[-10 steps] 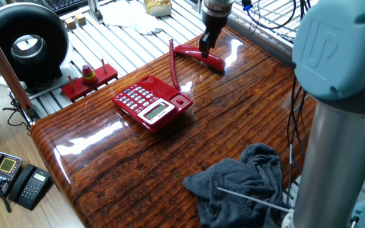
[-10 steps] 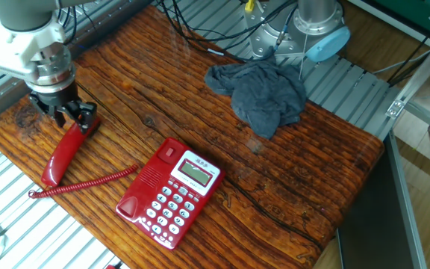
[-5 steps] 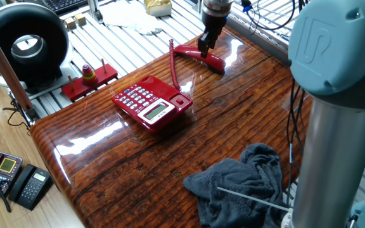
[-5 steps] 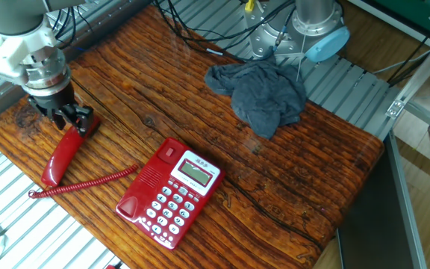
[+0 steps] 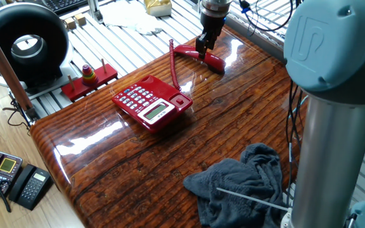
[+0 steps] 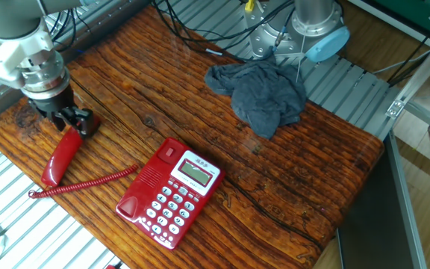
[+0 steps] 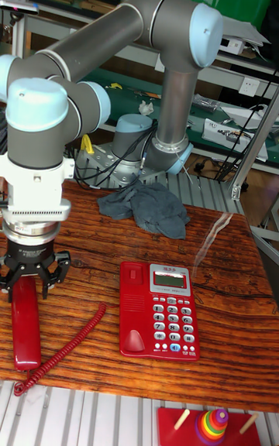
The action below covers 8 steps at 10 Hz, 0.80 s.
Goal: Place the handset of the telephone on the corresponding phone cradle
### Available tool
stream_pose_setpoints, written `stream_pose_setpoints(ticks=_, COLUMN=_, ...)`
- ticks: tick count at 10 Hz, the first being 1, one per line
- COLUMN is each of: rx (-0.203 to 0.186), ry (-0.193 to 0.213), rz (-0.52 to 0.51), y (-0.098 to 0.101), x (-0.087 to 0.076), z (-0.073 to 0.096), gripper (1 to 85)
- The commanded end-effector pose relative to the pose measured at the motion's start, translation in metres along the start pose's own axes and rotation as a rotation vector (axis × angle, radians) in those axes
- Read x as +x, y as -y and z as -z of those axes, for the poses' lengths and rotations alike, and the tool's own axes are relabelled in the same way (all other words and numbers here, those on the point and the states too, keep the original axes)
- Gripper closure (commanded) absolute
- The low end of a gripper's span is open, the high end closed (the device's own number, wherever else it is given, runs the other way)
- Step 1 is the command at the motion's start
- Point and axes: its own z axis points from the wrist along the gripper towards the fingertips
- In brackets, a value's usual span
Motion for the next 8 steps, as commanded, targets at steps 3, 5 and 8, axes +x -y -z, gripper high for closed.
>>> stream_pose_setpoints(ticks=3, rx=0.012, ry=-0.002, rz=0.0, y=0.0074, x=-0.0071, z=-0.0067, gripper=29.3)
stream_pose_setpoints(ticks=5, rx=0.009, ry=0.001, rz=0.001, y=0.0075, x=-0.0093, z=-0.0082, gripper=29.3)
stream_pose_setpoints(ticks=8, rx=-0.003, ry=0.007, rz=-0.001, y=0.0053, x=-0.0129, z=-0.0108, gripper=28.7)
